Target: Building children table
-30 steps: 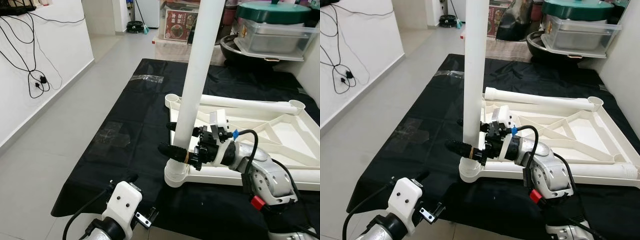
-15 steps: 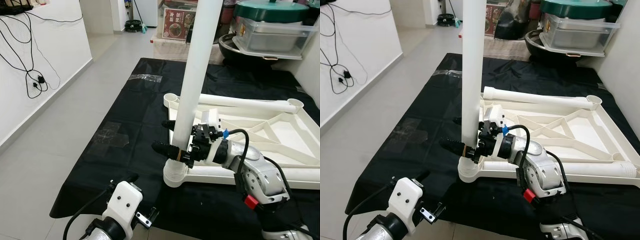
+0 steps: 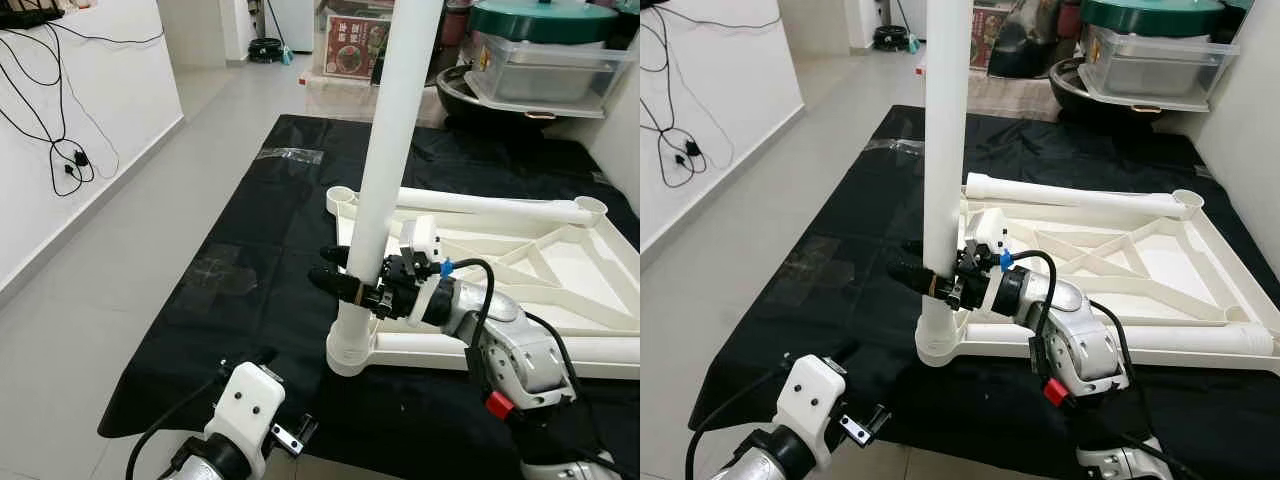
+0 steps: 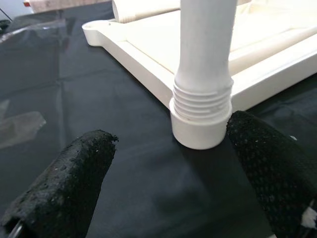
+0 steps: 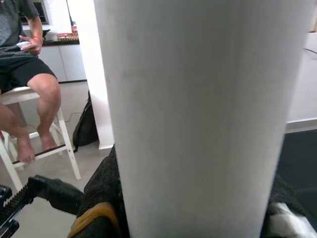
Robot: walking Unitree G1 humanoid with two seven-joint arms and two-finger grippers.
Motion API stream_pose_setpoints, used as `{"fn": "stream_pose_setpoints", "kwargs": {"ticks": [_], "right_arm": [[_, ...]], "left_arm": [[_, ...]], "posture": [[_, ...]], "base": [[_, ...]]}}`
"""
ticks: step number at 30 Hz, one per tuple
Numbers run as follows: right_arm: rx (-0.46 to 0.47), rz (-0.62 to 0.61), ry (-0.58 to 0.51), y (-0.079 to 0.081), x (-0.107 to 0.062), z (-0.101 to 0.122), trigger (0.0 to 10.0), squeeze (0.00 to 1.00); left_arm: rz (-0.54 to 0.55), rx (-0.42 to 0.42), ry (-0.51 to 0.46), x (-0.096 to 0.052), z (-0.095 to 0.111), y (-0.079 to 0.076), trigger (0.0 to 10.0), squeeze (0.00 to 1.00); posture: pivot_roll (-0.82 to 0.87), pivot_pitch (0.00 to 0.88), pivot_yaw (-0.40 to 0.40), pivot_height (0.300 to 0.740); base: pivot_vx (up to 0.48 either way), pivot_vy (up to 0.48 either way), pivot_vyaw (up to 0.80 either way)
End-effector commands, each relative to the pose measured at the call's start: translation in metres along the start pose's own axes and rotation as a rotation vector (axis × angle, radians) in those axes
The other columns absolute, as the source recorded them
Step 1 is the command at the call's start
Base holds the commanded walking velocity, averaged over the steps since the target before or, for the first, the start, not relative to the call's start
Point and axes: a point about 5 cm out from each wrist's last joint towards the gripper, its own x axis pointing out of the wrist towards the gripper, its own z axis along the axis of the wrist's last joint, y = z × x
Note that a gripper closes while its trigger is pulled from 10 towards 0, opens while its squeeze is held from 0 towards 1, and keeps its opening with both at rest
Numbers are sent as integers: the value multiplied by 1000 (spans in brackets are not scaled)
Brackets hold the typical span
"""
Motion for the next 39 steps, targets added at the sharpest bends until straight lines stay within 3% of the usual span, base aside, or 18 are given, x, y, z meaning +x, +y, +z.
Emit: {"fn": "stream_pose_setpoints", "kwargs": {"ticks": [1,6,16,18,22,25,26,28,31,36,37,39], "right_arm": [[-4,-19,10,3,0,-4,0,0],[-41,-196,-10,-5,-2,-3,0,0],[-54,-307,-3,-7,-5,-6,0,0],[-71,-376,12,-8,-5,-8,0,0],[-84,-589,48,-14,-6,-14,0,0],[-88,-657,48,-17,-7,-14,0,0],[-119,-802,71,-23,-10,-15,0,0],[-126,-962,108,-26,-15,-18,0,0],[-125,-1014,112,-26,-17,-19,0,0],[-106,-1253,139,-18,-22,-22,0,0],[-106,-1253,139,-18,-22,-22,0,0],[-74,-1438,136,-12,-26,-22,0,0]], "left_arm": [[8,10,15,-1,-4,3,10000,0],[26,39,10,1,-4,13,10000,0],[41,56,5,2,-3,20,10000,0],[42,60,5,2,-3,21,10000,0],[38,63,1,3,-3,22,10000,0],[37,63,1,3,-3,22,10000,0],[36,64,-1,4,-2,22,10000,0],[34,64,0,4,-3,21,10000,0],[34,63,-1,4,-3,21,10000,0],[32,63,1,4,-3,19,10000,0],[32,63,1,4,-3,19,10000,0],[33,62,1,4,-3,19,10000,0]], "posture": [[127,91,-41,740],[123,88,-38,740],[122,88,-32,740],[122,86,-33,740],[120,87,-29,740],[120,87,-29,740],[120,90,-34,740],[118,92,-33,740],[119,94,-36,740],[127,99,-41,740],[127,99,-41,740],[125,101,-42,740]], "base": [[0,0,0],[0,0,0],[0,0,0],[0,0,0],[0,0,0],[0,0,0],[0,0,0],[0,0,0],[0,0,0],[0,0,0],[0,0,0],[0,0,0]]}}
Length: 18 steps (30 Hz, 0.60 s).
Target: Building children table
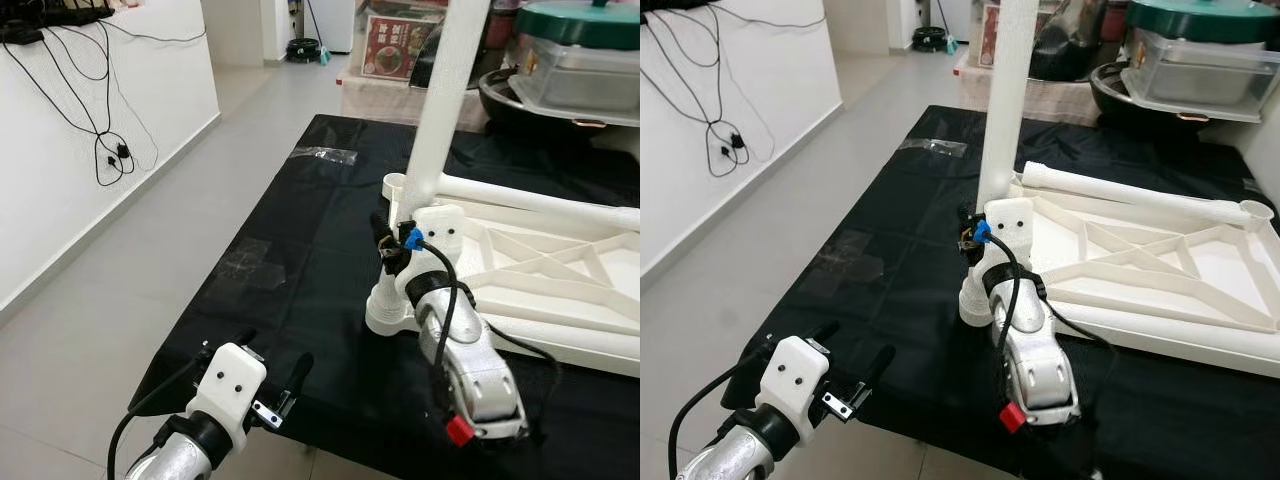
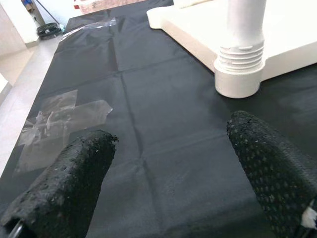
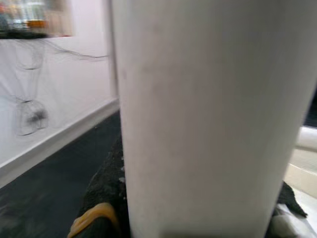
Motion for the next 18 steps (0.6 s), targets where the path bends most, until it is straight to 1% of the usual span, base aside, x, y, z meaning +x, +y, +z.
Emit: {"fn": "stream_pose_setpoints", "kwargs": {"ticks": [1,2,4,6,11,12,14,15,16,17,18], "right_arm": [[-50,-277,114,-29,-7,-21,0,0],[-50,-277,114,-29,-7,-21,0,0],[-34,-394,148,-27,-11,-22,0,0],[-20,-456,169,-23,-11,-21,0,0],[-10,-470,160,-17,-9,-17,0,0],[-7,-452,140,-14,-8,-15,1804,0],[-5,-438,126,-12,-8,-12,1804,0],[-3,-423,114,-10,-7,-10,10000,0],[-4,-393,103,-8,-6,-9,10000,0],[-4,-393,103,-8,-6,-9,10000,0],[-6,-386,100,-7,-6,-8,10000,1000]], "left_arm": [[-11,-3,8,0,-3,-2,10000,0],[-11,-3,8,0,-3,-2,10000,0],[-15,0,8,0,-3,-3,10000,0],[-14,1,6,0,-2,-3,10000,0],[-14,-1,9,-1,-2,-3,10000,0],[-15,-1,9,-1,-2,-4,10000,0],[-16,-2,9,-1,-2,-4,10000,0],[-16,-3,9,0,-2,-4,10000,0],[-17,-3,9,0,-2,-4,10000,0],[-17,-3,9,0,-2,-4,10000,0],[-18,-3,9,0,-2,-4,10000,0]], "posture": [[125,101,-42,740],[125,101,-42,740],[129,100,-43,740],[136,103,-48,740],[132,106,-44,740],[134,106,-44,740],[134,106,-44,740],[133,106,-43,740],[131,106,-40,740],[131,106,-40,740],[130,106,-42,740]], "base": [[0,0,0],[0,0,0],[0,0,0],[0,0,0],[0,0,0],[0,0,0],[0,0,0],[0,0,0],[0,0,0],[0,0,0],[0,0,0]]}}
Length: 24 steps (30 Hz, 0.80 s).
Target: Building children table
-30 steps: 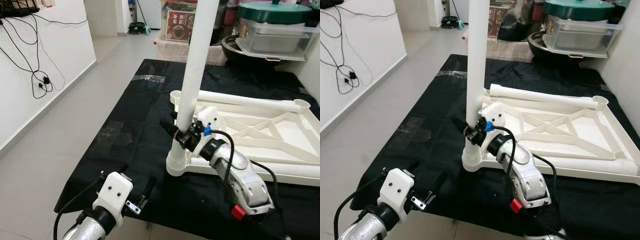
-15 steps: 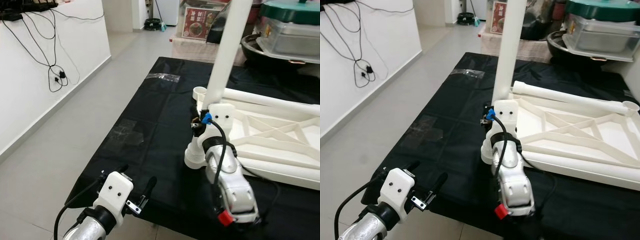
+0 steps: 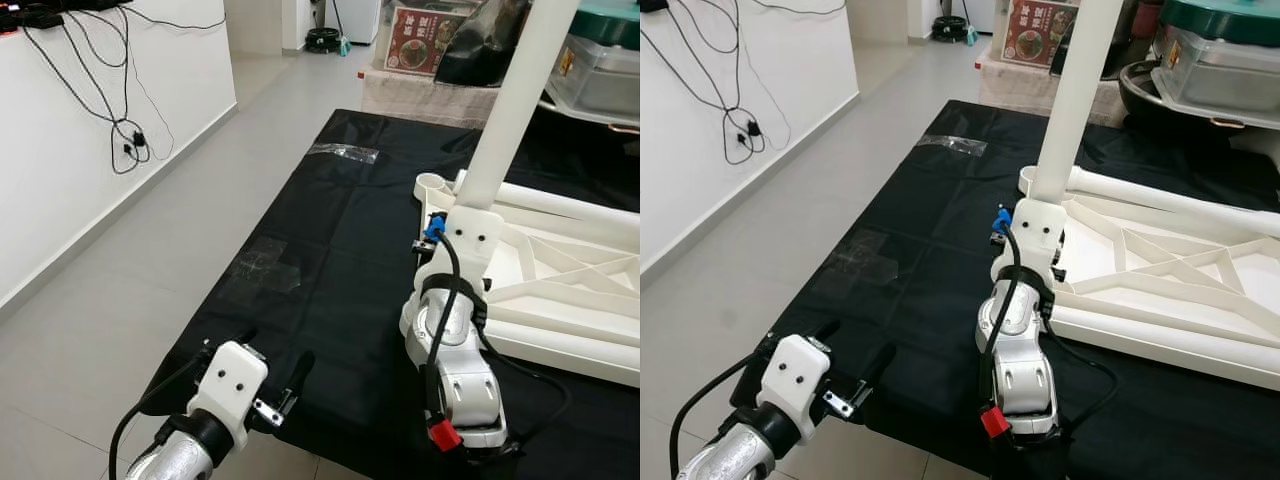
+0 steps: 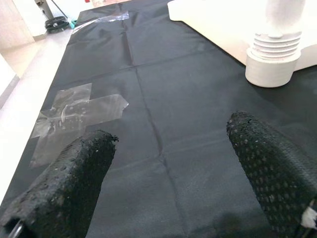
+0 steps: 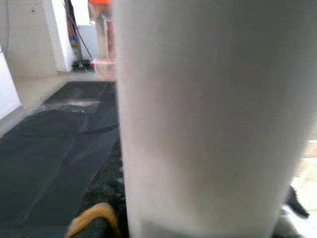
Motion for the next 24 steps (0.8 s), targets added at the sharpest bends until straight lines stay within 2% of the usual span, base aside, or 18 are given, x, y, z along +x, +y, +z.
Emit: {"fn": "stream_pose_setpoints", "kwargs": {"ticks": [1,5,6,9,10,14,21,24], "right_arm": [[9,-17,71,4,-1,-9,10000,1000],[-6,-3,50,2,1,-8,10000,1000],[-14,6,38,1,2,-7,10000,0],[-16,19,30,0,4,-7,10000,0],[-27,91,-6,0,7,-6,10000,0],[-42,153,-57,-4,10,-3,10000,0],[-36,207,-83,-15,15,-5,10000,0],[-4,244,-77,-15,17,-7,10000,0]], "left_arm": [[-12,-3,10,0,-2,-3,10000,0],[-14,-3,11,0,-3,-3,10000,0],[-15,-4,11,0,-3,-3,10000,0],[-15,-5,11,0,-3,-3,10000,0],[-16,-5,10,0,-3,-4,10000,0],[-15,-4,11,0,-3,-3,10000,0],[-8,-3,11,0,-3,-3,10000,0],[-8,-2,11,0,-3,-3,10000,0]], "posture": [[130,106,-42,740],[127,108,-41,740],[127,108,-41,740],[128,108,-41,740],[128,106,-40,740],[127,108,-41,740],[124,107,-42,740],[125,106,-41,740]], "base": [[0,0,0],[0,0,0],[0,0,0],[0,0,0],[0,0,0],[0,0,0],[0,0,0],[0,0,0]]}}
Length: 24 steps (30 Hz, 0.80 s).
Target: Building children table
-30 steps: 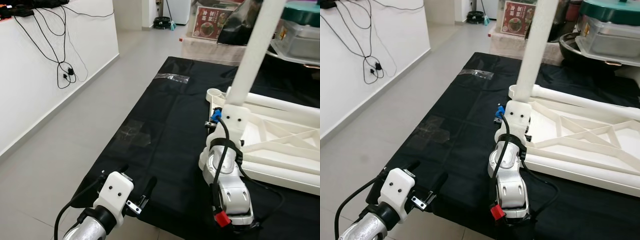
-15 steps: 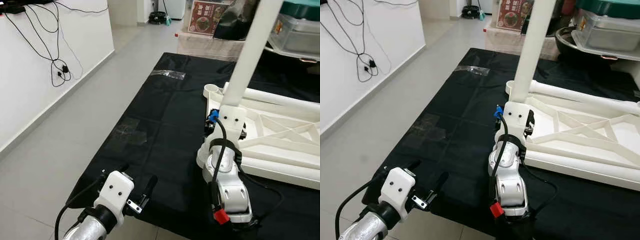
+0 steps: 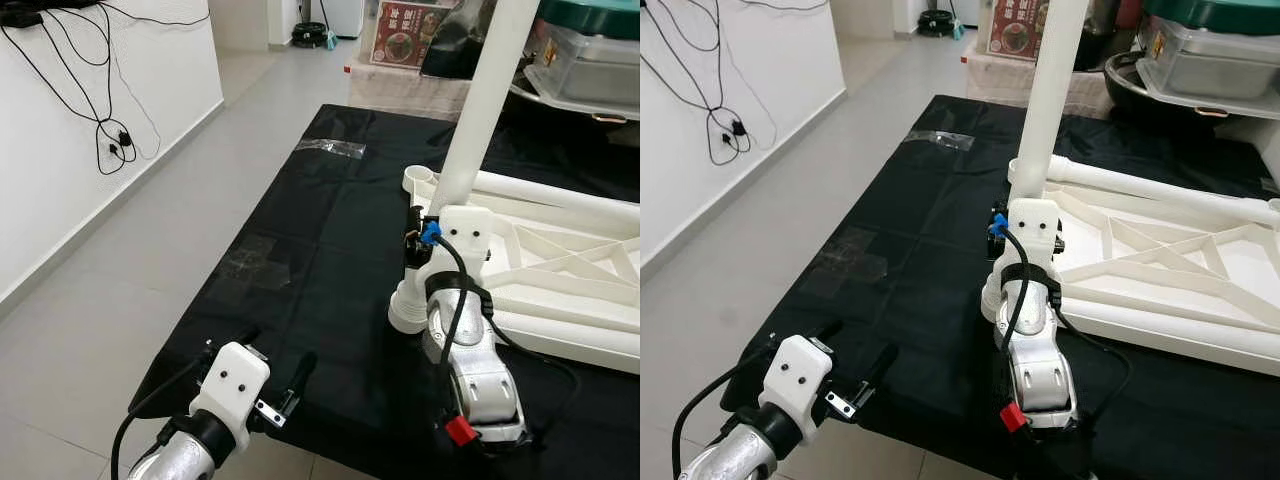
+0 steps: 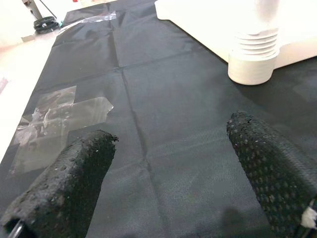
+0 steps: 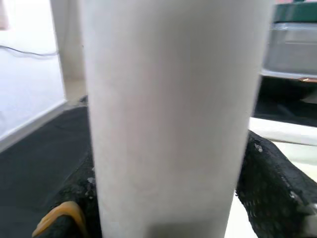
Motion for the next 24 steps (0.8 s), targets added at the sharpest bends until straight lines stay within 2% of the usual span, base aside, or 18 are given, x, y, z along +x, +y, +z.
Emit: {"fn": "stream_pose_setpoints", "kwargs": {"ticks": [1,2,4,5,6,10,12,14,18,19,22,24], "right_arm": [[30,21,13,-5,1,-5,10000,0],[30,21,13,-5,1,-5,10000,0],[75,128,9,-2,5,-7,10000,0],[75,128,9,-2,5,-7,10000,0],[99,248,13,-1,9,-8,10000,0],[131,329,27,-1,13,-10,10000,0],[177,421,31,0,18,-10,10000,0],[177,421,31,0,18,-10,10000,0],[137,614,-22,-7,46,3,10000,0],[137,614,-22,-7,46,3,10000,0],[136,730,4,-7,58,2,10000,0],[132,744,15,-8,61,1,10000,0]], "left_arm": [[-1,-2,12,0,-3,-1,10000,0],[-1,-2,12,0,-3,-1,10000,0],[1,-1,10,0,-3,-1,10000,0],[1,-1,10,0,-3,-1,10000,0],[1,1,10,0,-3,-1,10000,0],[2,1,10,0,-3,-1,10000,0],[-1,-1,7,0,-3,-2,10000,0],[-1,-1,7,0,-3,-2,10000,0],[-33,-18,-2,2,-1,-11,10000,0],[-33,-18,-2,2,-1,-11,10000,0],[-39,-19,-4,2,-1,-13,10000,0],[-39,-19,-5,3,-1,-14,10000,0]], "posture": [[124,103,-40,740],[124,103,-40,740],[122,101,-37,740],[122,101,-37,740],[123,97,-40,740],[123,95,-39,740],[128,90,-40,740],[128,90,-40,740],[135,81,-43,740],[135,81,-43,740],[134,77,-48,740],[139,76,-53,740]], "base": [[0,0,0],[0,0,0],[0,0,0],[0,0,0],[0,0,0],[0,0,0],[0,0,0],[0,0,0],[0,0,0],[0,0,0],[0,0,0],[0,0,0]]}}
